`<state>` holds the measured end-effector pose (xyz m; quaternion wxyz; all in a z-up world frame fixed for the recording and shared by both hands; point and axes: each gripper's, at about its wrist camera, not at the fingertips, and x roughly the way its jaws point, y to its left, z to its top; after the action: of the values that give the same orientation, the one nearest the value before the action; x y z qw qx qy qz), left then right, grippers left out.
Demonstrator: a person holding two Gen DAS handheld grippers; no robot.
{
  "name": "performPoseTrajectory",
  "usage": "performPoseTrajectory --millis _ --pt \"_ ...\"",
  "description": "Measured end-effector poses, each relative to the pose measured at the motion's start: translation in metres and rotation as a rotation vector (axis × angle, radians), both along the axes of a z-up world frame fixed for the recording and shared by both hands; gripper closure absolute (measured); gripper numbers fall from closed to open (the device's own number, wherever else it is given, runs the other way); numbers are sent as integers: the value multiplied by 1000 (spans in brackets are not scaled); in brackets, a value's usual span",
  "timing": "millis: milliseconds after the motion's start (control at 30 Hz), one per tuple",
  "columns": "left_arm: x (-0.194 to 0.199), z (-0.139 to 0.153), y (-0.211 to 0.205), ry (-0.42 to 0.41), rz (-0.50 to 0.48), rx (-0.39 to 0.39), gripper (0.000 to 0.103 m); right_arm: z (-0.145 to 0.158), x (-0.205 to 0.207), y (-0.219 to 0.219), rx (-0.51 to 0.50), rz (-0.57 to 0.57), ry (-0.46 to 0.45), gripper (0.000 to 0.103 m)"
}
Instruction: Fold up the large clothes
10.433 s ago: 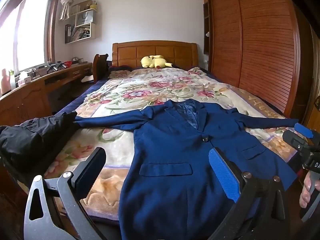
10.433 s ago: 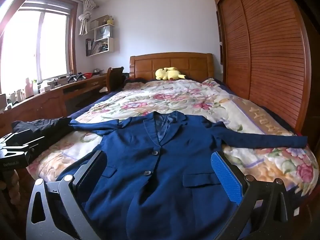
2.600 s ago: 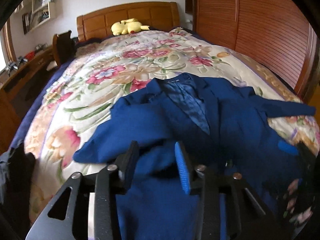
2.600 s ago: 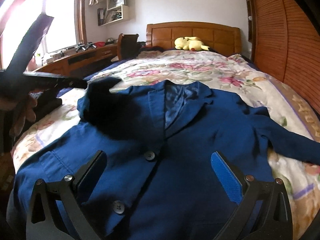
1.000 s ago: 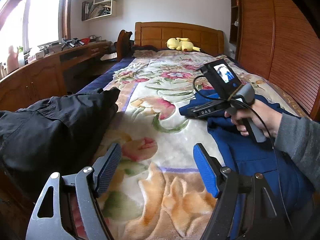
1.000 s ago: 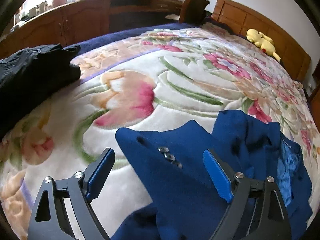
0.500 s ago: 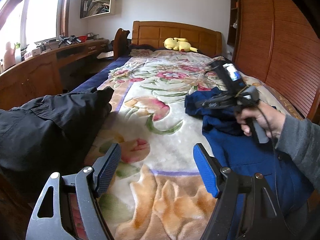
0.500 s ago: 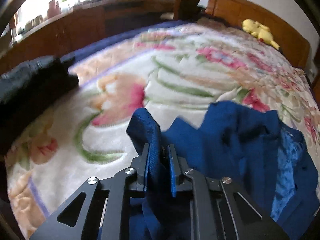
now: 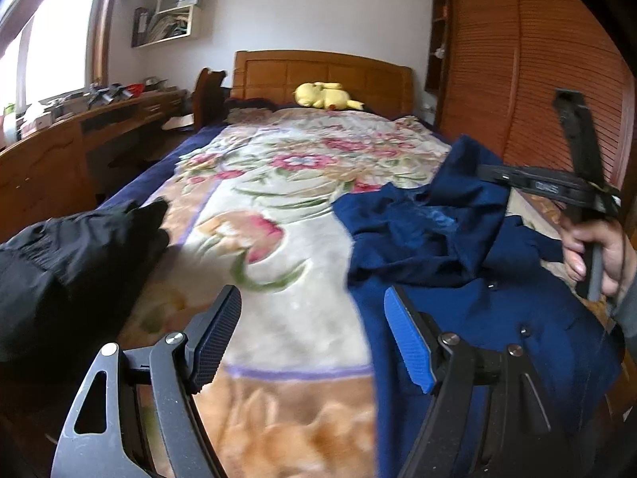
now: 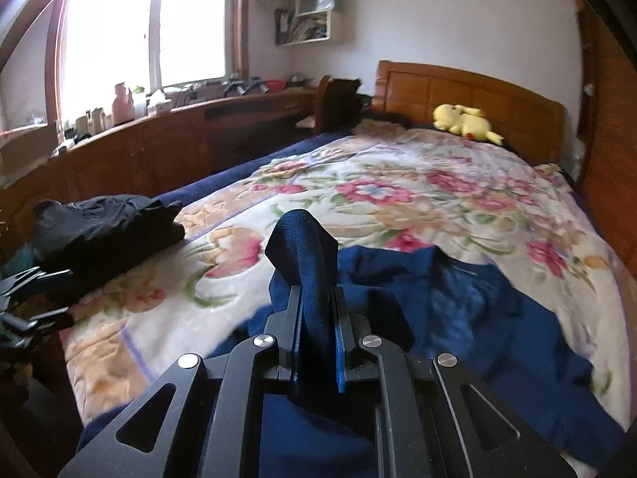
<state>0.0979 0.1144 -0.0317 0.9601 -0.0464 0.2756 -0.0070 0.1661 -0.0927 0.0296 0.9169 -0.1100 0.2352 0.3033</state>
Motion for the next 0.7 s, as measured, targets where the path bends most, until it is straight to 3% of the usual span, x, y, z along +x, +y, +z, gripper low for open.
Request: performPoseTrajectory --millis 167,433,700 --pt "12 5 -33 -8 -53 1 28 -3 -39 -54 57 -72 -2 92" --pt "30 7 -75 -5 -112 4 28 -25 -81 -98 117 -189 29 93" --pt "43 5 -108 8 -161 6 28 -61 -116 -121 39 -281 90 93"
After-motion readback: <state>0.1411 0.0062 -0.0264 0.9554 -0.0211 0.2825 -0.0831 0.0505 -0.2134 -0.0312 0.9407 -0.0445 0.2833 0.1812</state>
